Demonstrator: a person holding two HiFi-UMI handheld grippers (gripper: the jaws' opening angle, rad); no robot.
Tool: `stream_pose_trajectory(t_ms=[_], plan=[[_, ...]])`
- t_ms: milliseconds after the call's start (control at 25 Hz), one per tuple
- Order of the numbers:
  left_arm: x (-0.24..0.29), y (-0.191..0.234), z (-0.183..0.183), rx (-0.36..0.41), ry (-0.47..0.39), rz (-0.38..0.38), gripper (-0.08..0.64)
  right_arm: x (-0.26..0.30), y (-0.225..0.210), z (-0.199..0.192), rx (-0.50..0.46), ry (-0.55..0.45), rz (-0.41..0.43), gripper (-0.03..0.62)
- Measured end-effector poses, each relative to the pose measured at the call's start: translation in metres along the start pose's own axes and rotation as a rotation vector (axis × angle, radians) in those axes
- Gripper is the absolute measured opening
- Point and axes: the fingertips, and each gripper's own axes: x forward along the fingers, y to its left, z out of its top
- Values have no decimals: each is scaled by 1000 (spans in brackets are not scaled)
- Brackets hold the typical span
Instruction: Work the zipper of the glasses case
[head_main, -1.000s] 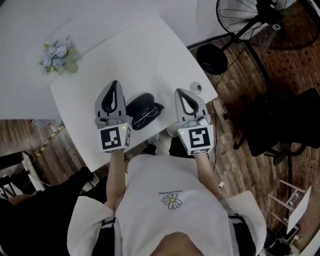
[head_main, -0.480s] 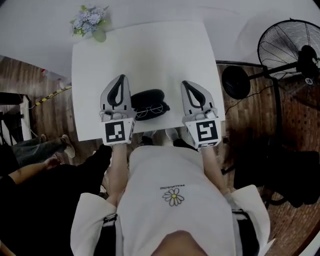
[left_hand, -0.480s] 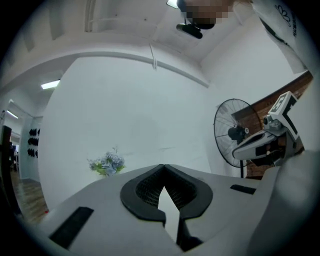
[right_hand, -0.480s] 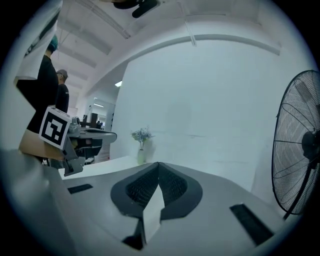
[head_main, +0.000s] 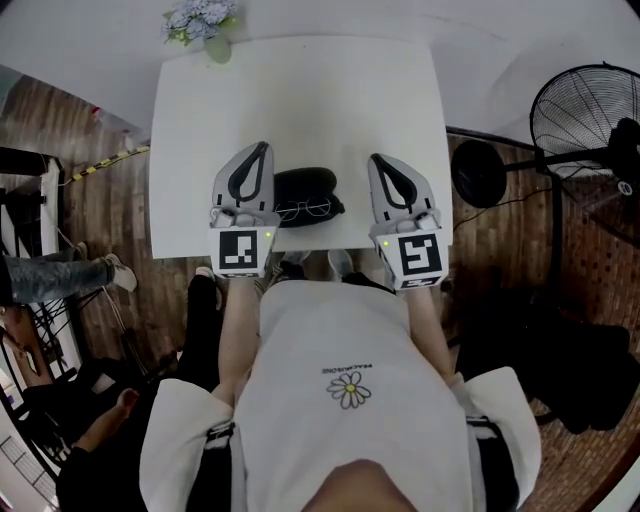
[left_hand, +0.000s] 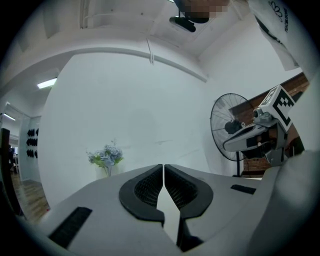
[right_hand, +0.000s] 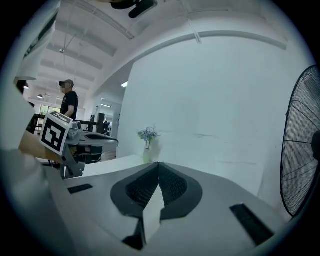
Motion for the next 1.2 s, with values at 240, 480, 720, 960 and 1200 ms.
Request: stream_pose_trajectory(t_ms=[240,480,720,960,1200], plan=[[19,-50,-54,86,230,-406,31,1,1,-7,1,24,5,8],[13,-82,-122,70,469,-705,280,0,13,-17,12,75,18,8],[9,-87,-156,-35,578,-843,350,1,17,-26,4,110,31,8],[2,-82,-178,-120,704,-911,350,0,19,-38,7,152,39,8],[-2,-86,-179,-135,711,-936,350,1,20,-46,18,177,38,8]])
